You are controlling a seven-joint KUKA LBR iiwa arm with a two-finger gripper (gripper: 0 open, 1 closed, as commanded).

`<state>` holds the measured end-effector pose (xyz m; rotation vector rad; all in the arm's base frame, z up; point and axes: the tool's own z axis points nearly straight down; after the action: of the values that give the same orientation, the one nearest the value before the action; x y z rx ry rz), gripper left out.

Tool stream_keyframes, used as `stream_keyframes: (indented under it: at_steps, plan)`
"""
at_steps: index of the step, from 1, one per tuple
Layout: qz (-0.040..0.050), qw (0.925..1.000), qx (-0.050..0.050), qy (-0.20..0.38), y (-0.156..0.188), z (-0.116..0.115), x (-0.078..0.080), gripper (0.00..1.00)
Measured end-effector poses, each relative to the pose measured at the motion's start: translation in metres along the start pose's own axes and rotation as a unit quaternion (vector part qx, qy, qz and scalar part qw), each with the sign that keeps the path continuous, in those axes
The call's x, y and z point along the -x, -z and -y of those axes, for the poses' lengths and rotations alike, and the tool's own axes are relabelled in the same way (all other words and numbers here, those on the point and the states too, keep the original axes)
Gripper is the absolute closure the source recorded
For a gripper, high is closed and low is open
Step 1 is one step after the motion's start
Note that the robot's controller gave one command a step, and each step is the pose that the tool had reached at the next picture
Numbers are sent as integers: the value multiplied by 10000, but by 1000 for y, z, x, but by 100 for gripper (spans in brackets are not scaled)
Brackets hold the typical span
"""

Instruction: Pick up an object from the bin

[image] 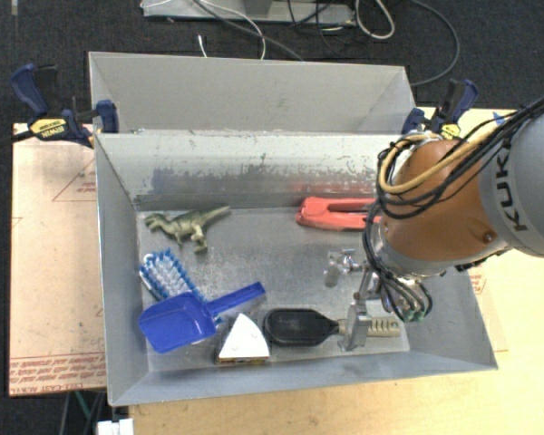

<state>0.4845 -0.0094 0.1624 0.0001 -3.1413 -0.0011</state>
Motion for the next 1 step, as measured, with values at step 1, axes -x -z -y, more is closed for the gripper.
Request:
stream_keyframes:
  at_steps: [1]
  plan:
    - [85, 9990, 10, 445, -90, -43, 2, 0]
